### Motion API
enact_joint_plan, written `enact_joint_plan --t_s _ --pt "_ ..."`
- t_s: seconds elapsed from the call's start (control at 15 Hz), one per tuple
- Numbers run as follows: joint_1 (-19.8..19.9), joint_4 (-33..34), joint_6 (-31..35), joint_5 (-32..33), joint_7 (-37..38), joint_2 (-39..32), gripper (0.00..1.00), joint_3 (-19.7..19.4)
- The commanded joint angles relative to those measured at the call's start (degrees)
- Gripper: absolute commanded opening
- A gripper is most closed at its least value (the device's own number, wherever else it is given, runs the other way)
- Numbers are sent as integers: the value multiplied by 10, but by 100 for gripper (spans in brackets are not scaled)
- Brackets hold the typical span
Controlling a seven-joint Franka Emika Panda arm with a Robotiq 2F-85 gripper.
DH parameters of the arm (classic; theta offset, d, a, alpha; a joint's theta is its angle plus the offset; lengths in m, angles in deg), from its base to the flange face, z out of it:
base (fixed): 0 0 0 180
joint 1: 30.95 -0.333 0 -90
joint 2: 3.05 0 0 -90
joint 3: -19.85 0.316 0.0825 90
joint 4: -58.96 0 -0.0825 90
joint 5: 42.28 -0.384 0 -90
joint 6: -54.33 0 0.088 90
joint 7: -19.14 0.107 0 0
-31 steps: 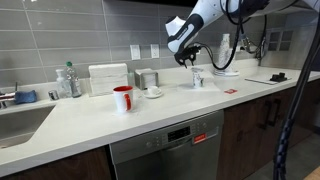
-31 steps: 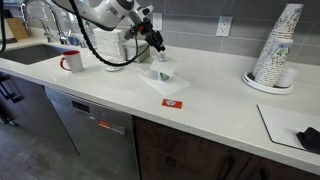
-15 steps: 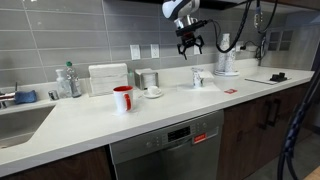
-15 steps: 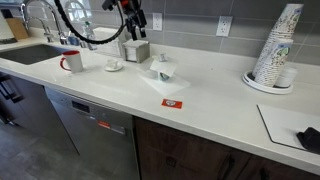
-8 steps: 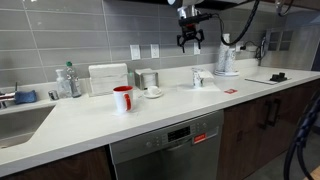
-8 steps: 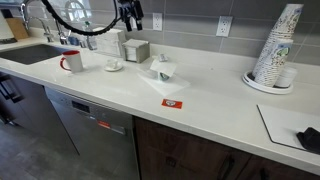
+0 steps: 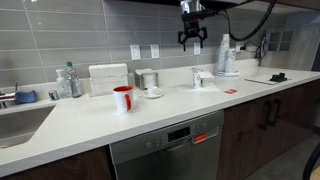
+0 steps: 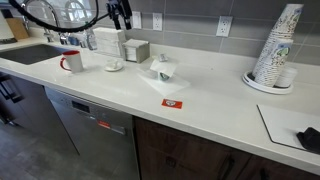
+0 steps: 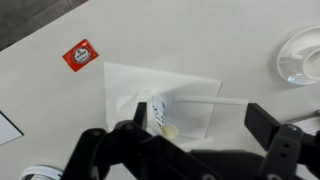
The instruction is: Put the white sachet on top of the napkin on the coffee cup
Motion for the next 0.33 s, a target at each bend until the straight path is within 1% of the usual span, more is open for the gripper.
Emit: enact_joint_plan --t_s 0.0,0.13,0.27 --pt "10 -16 -4 2 9 15 100 14" --pt "11 -48 -3 1 21 40 100 20" --pt "11 -62 -3 1 25 51 100 23"
